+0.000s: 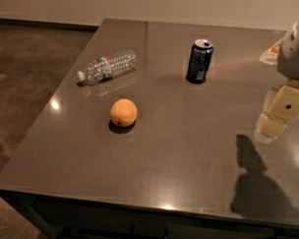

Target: Move pepsi can near orange

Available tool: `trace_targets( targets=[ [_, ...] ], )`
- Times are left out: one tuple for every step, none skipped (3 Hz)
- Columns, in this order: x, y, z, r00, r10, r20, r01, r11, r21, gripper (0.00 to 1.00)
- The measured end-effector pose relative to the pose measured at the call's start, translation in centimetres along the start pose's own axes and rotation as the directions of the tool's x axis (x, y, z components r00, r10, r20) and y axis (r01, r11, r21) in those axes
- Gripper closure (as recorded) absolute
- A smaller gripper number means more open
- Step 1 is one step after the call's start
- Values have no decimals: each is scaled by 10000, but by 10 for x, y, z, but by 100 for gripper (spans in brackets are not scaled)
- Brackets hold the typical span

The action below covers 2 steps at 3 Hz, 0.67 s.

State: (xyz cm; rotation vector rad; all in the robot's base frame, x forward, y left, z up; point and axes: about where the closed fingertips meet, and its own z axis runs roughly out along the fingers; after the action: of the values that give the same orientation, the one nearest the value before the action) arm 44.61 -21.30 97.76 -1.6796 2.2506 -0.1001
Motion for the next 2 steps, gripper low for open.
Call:
trace_targets(
  targets=[
    [-9,-19,8,9971,702,288,-709,9972,256,0],
    [-15,-50,22,9845,1704,407,-1731,9822,731,0]
  ],
)
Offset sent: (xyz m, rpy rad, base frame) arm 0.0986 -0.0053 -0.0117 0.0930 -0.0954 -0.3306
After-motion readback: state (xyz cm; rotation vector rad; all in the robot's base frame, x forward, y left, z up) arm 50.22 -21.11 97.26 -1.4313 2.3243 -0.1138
